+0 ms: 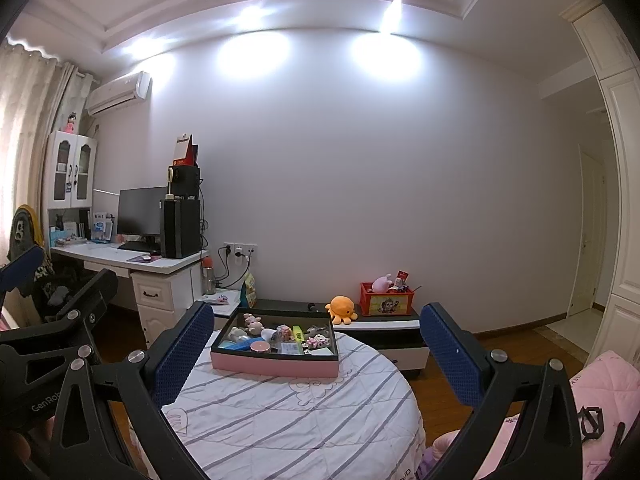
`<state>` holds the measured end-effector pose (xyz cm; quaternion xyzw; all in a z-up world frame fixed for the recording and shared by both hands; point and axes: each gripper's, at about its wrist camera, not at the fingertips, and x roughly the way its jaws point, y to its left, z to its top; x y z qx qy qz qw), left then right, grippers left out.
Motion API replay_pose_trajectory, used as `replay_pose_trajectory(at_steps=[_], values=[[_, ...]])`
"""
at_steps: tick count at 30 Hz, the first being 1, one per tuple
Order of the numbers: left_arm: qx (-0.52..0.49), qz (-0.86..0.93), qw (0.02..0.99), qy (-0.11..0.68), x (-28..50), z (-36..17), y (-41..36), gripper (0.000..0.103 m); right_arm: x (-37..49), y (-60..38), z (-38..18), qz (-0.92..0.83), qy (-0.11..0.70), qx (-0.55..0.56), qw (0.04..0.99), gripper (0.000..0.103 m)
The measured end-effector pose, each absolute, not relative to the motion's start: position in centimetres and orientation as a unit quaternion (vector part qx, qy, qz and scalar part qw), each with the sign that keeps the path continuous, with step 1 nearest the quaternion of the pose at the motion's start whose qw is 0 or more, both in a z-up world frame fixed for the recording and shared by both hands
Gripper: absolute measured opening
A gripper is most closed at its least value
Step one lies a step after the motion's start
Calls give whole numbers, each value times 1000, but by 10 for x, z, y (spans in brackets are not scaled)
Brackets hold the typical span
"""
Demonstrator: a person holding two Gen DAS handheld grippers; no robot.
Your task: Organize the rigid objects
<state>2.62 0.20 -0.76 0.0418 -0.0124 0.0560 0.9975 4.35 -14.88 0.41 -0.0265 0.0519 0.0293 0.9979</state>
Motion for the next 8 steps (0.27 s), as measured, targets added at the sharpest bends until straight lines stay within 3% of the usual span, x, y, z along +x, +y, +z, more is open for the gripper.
replay_pose_trajectory(at_steps=[8], values=[[43,61,997,-7,31,-10,3,103,47,-144,3,31,57,-29,997,103]])
